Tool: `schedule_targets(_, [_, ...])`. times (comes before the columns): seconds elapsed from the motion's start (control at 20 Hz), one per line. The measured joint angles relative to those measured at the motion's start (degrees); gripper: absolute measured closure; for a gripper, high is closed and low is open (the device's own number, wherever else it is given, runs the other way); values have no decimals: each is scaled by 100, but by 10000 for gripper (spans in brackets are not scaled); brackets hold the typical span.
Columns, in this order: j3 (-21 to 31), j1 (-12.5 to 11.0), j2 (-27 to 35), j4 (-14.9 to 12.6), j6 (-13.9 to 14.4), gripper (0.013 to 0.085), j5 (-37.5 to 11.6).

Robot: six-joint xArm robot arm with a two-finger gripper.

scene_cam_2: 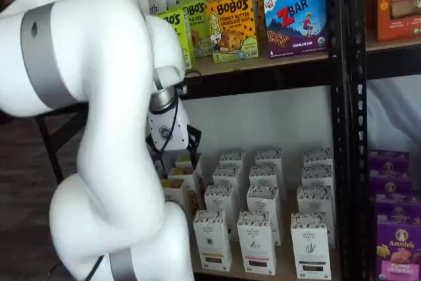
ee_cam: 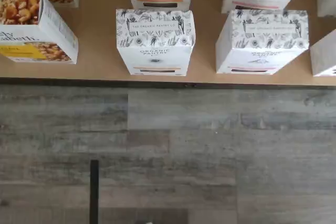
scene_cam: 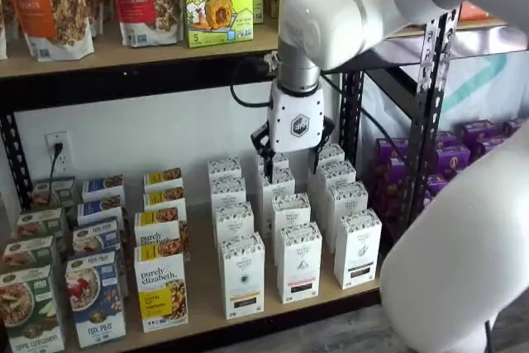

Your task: Pick up the white box with a yellow strip in the middle, on the bottom shelf, the fourth box from the left

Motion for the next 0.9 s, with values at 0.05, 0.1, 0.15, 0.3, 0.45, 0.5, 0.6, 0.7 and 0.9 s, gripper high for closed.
schedule_targets(0.05, [3,-20,107,26,-30,130,-128])
schedule_targets(0.1, [-12,-47,273,37,-58,130,-280])
schedule_targets(0.15, [-34,-72,423,47,-84,130,-410])
schedule_targets(0.3, [-94,-143,902,31,-126,130,-896])
schedule_targets(0.45, [-204,-158,1348,-81,-42,130,-1200])
schedule_targets(0.5, [-252,-155,1499,-170,40,130,-1259])
schedule_targets(0.6, [-340,-143,1809,-262,135,130,-1412])
schedule_targets(0.7, [-401,-132,2108,-265,160,130,-1613])
schedule_targets(0.9, [-473,-112,2632,-250,189,130,-2099])
